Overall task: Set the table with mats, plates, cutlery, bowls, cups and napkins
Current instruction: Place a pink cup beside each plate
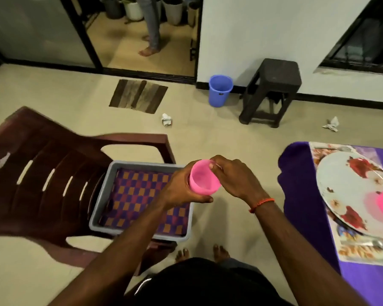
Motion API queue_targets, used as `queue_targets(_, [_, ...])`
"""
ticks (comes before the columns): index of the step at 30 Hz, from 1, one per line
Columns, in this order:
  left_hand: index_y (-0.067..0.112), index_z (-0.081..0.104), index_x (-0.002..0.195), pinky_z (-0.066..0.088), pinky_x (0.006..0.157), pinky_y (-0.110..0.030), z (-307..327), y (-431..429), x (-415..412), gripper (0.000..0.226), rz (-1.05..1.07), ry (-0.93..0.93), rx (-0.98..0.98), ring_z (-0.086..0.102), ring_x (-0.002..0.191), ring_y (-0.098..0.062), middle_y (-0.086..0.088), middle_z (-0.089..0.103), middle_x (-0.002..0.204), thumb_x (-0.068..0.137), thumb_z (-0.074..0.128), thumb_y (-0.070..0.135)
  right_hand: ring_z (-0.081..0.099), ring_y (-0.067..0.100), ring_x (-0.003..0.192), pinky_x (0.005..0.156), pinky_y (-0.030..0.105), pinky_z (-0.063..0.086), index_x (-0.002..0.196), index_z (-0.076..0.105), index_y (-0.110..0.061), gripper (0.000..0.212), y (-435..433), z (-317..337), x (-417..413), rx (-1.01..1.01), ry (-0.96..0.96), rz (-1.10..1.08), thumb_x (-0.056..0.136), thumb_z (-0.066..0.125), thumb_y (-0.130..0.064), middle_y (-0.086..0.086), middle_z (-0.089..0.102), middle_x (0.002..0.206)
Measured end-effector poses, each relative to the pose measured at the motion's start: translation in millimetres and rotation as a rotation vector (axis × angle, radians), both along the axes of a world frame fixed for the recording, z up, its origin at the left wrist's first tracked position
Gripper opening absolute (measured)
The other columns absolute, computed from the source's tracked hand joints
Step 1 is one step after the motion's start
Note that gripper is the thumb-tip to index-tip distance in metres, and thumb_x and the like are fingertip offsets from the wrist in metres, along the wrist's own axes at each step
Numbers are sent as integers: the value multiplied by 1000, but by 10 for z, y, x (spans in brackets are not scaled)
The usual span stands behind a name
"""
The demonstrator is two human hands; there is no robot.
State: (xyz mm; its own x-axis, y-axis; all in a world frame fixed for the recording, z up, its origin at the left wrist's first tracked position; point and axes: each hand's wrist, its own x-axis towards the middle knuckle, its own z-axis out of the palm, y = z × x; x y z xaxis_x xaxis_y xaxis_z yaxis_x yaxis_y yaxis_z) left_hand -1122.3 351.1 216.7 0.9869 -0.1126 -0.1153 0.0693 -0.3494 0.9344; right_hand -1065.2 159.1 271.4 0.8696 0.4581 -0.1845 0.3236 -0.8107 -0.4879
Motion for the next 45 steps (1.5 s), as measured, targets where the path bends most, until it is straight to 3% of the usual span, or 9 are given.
queue_targets(8, [45,50,134,55,84,-18,199,-665,203,97,-247,15,59,64,107,6,22,67,119,52,102,36,53,17,117,93,42,51,141,42,-39,89,-663,431,-287,-79,-21,-44,67,54,-87,-7,56,133])
queue_targets(14, [52,53,123,59,80,-27,180,-1283,476,95,-437,3,130,69,100,-2,19,72,110,39,98,53,50,21,118,89,44,54,144,39,-31,83,-1213,532,-538,-163,-144,-200,76,67,-70,0,57,131])
queue_targets(20, [45,54,118,55,83,-18,323,-2170,596,83,-703,52,93,68,100,2,29,68,107,54,99,19,52,22,115,88,36,50,144,44,-27,81,-1904,631,-743,-183,-182,-373,78,68,-68,0,61,130])
queue_targets(29, [42,48,130,55,89,-25,511,-3298,823,94,-825,-60,131,65,109,-9,18,65,119,54,101,29,47,13,117,84,31,46,143,44,-34,87,-2872,805,-868,47,-216,-676,69,80,-62,-8,59,134])
queue_targets(33, [37,47,132,49,82,-13,499,-3740,821,91,-833,-131,203,62,112,-12,15,60,121,57,99,30,45,10,114,73,24,39,143,40,-38,93,-3225,781,-896,154,-216,-752,64,86,-54,-9,60,128])
queue_targets(37, [23,48,140,54,98,-32,513,-4125,799,91,-852,-130,206,58,123,-16,5,60,131,63,95,27,44,6,111,70,18,38,140,40,-40,94,-3575,651,-952,216,-216,-779,60,89,-46,-12,60,125])
queue_targets(41, [45,41,138,56,99,-34,437,-4336,840,101,-902,-200,157,57,122,-7,18,56,130,50,90,52,45,6,114,82,34,50,138,41,-41,93,-3839,559,-976,292,-220,-797,59,89,-39,-13,58,126])
queue_targets(43, [63,33,132,50,100,-24,408,-4437,831,94,-913,-213,140,51,123,4,27,50,131,54,86,56,46,7,114,86,37,51,137,41,-40,92,-3932,529,-999,310,-244,-807,58,89,-37,-13,57,126])
queue_targets(45, [61,34,129,45,98,-16,417,-4560,835,88,-936,-204,142,49,119,12,32,47,128,56,84,58,48,9,115,87,40,51,137,41,-39,93,-4013,519,-1018,329,-254,-820,57,88,-35,-14,56,127])
